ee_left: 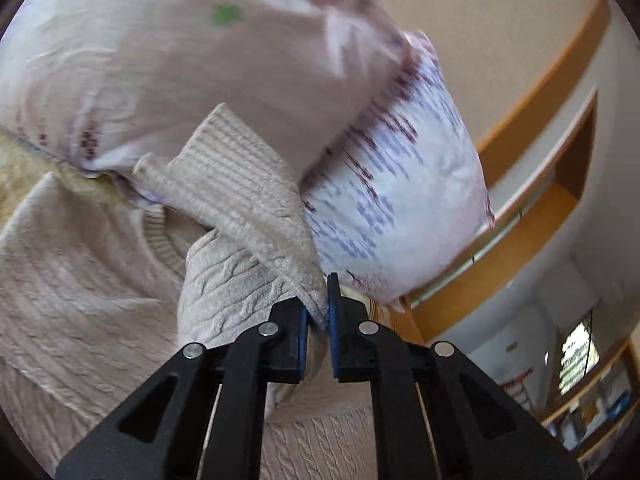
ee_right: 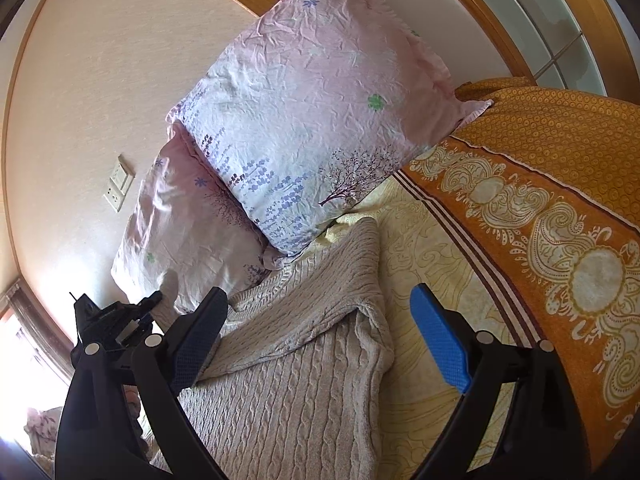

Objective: Fold small clothes

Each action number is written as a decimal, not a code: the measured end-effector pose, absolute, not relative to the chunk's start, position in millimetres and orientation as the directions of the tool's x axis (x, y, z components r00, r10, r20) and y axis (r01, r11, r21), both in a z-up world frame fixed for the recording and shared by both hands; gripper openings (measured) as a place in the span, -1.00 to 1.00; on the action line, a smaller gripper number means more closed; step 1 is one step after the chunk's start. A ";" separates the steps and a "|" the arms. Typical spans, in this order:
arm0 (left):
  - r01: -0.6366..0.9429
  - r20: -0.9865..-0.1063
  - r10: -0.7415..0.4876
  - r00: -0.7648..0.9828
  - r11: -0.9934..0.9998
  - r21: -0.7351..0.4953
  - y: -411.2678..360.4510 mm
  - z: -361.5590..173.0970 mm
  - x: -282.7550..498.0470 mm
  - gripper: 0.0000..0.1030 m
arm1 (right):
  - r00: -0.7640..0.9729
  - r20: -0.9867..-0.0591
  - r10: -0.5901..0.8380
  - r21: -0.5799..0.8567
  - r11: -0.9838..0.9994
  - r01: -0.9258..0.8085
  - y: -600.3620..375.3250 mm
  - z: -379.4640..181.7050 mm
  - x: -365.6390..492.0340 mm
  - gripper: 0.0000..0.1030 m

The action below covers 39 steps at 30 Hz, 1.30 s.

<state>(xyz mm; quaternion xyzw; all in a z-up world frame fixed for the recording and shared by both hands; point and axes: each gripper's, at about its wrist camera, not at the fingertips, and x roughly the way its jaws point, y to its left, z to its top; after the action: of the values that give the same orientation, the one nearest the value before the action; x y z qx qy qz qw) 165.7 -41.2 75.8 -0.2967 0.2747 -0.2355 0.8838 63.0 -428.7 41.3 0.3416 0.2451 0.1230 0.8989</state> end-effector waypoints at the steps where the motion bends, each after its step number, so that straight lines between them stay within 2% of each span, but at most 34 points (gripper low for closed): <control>1: 0.287 -0.379 -0.598 0.706 0.731 -0.619 -64.0 72.3 168.7 -0.84 | 0.850 -0.356 0.388 0.674 0.736 -0.054 -428.8 41.4 62.7 0.83; 4: 0.352 -0.536 -0.585 0.608 0.804 -0.479 -125.7 49.1 176.2 -0.80 | 0.849 -0.359 0.387 0.674 0.737 -0.050 -428.8 41.2 62.5 0.83; 6: 0.402 -0.632 -0.546 0.549 0.836 -0.373 -155.7 30.7 172.9 -0.69 | 0.848 -0.361 0.388 0.676 0.736 -0.049 -429.1 40.7 62.5 0.83; 8: 0.447 -0.671 -0.514 0.534 0.845 -0.292 -169.4 21.1 161.3 -0.46 | 0.846 -0.364 0.391 0.677 0.735 -0.048 -429.4 40.4 63.3 0.83; 10: 0.465 -0.673 -0.495 0.550 0.851 -0.245 -168.3 22.7 149.3 0.10 | 0.843 -0.367 0.394 0.678 0.734 -0.048 -429.6 40.1 64.2 0.83; 13: 0.469 -0.647 -0.487 0.586 0.856 -0.220 -146.6 34.9 132.0 0.33 | 0.842 -0.364 0.398 0.683 0.729 -0.049 -431.0 39.7 64.0 0.83; 16: 0.430 -0.647 -0.426 0.632 0.888 -0.164 -112.0 46.3 116.0 0.39 | 0.842 -0.354 0.407 0.696 0.716 -0.053 -434.0 38.9 63.0 0.75; 17: 0.404 -0.653 -0.394 0.647 0.903 -0.144 -97.6 50.3 112.2 0.39 | 0.832 -0.378 0.407 0.685 0.727 -0.045 -432.9 40.0 64.7 0.59; 18: 0.375 -0.659 -0.362 0.659 0.918 -0.129 -79.7 51.7 106.0 0.39 | 0.813 -0.406 0.419 0.669 0.741 -0.048 -429.8 42.4 68.4 0.51; 23: 0.190 -0.686 -0.195 0.701 0.978 -0.084 14.7 51.3 81.9 0.43 | 0.670 -0.539 0.511 0.617 0.781 -0.099 -397.3 58.0 106.5 0.28; 28: 0.036 -0.731 -0.155 0.664 0.984 -0.176 80.2 37.0 68.3 0.44 | 0.540 -0.735 0.409 0.410 0.903 -0.127 -352.1 46.4 152.9 0.12; 32: -0.001 -0.739 -0.128 0.661 0.985 -0.171 95.8 27.4 59.1 0.44 | 0.475 -0.812 0.338 0.328 0.939 -0.108 -334.9 24.5 169.5 -0.02; 34: -0.007 -0.743 -0.126 0.658 0.985 -0.173 99.1 24.9 58.3 0.44 | 0.465 -0.822 0.328 0.311 0.943 -0.116 -330.9 18.9 168.5 -0.19; 35: -0.009 -0.746 -0.123 0.654 0.985 -0.170 100.3 23.6 59.0 0.44 | 0.461 -0.821 0.337 0.313 0.941 -0.130 -328.3 17.4 166.7 -0.48; 36: -0.012 -0.751 -0.116 0.651 0.987 -0.163 100.2 21.6 60.2 0.44 | 0.461 -0.822 0.336 0.302 0.942 -0.147 -324.5 16.9 163.9 -0.60; 37: -0.012 -0.756 -0.109 0.646 0.988 -0.153 98.0 19.9 63.1 0.44 | 0.469 -0.823 0.322 0.277 0.947 -0.163 -320.6 19.1 160.9 -0.64; 38: -0.012 -0.763 -0.101 0.639 0.990 -0.142 97.1 18.0 65.3 0.44 | 0.475 -0.821 0.317 0.261 0.948 -0.181 -316.7 21.1 159.9 -0.81; 39: -0.014 -0.769 -0.093 0.633 0.991 -0.131 94.8 15.7 68.0 0.44 | 0.480 -0.818 0.316 0.255 0.948 -0.190 -313.8 24.1 159.7 -0.84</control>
<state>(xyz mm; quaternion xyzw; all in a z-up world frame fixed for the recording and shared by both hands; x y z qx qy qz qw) 68.0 94.8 15.7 -0.0623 0.4281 -0.0220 0.9013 159.7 -313.8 24.1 0.0648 0.4879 0.1475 0.8579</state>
